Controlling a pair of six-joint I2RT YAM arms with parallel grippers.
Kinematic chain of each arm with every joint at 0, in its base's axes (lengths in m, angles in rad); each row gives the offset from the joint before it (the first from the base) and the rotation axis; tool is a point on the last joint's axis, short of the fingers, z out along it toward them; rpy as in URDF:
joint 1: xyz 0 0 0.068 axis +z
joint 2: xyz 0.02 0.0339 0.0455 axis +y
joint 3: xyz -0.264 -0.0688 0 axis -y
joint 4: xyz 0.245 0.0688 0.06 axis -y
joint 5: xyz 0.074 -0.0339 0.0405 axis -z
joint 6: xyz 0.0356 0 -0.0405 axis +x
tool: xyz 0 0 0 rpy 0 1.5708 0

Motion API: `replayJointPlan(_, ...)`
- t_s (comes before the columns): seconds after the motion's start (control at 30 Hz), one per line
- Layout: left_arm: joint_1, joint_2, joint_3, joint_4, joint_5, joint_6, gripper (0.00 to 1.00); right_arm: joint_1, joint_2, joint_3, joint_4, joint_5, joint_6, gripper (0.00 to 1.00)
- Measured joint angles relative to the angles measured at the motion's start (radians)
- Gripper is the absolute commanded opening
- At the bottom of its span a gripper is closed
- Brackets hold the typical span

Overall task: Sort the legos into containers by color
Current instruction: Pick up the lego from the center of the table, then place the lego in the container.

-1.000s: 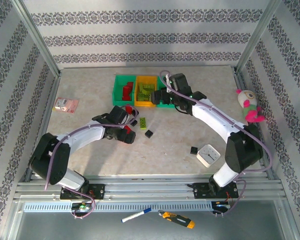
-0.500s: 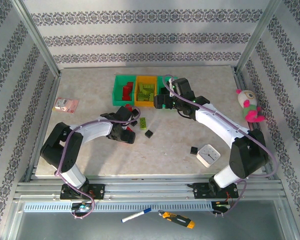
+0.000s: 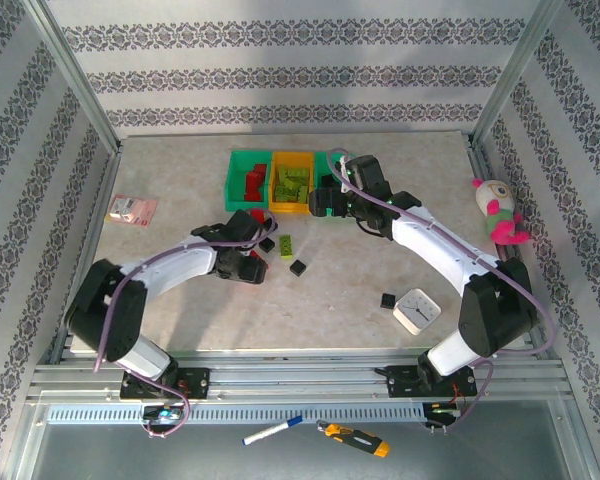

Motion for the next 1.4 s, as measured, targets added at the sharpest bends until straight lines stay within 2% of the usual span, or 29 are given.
replayJointPlan(0.17,0.000,-0.076,0.038,-0.049,-0.064,-0.004,0.58,0.000,0.000,0.001,0.000,-0.016,0.000,0.98)
replayJointPlan(0.4,0.010,-0.034,0.196,-0.050,-0.132,-0.009,0.58,0.002,0.004,0.002,0.003,-0.034,0.001,0.98)
replayJointPlan(0.93,0.219,0.416,0.651,-0.006,-0.145,0.103,0.57,0.016,0.005,-0.002,0.005,-0.032,0.005,0.98)
replayJointPlan(1.2,0.243,0.626,0.948,-0.019,-0.157,0.156,0.58,0.016,0.005,-0.002,0.003,-0.025,0.005,0.98)
replayJointPlan(1.4,0.245,0.738,1.087,-0.046,-0.164,0.167,0.59,0.015,-0.003,-0.002,0.002,-0.008,0.005,0.98)
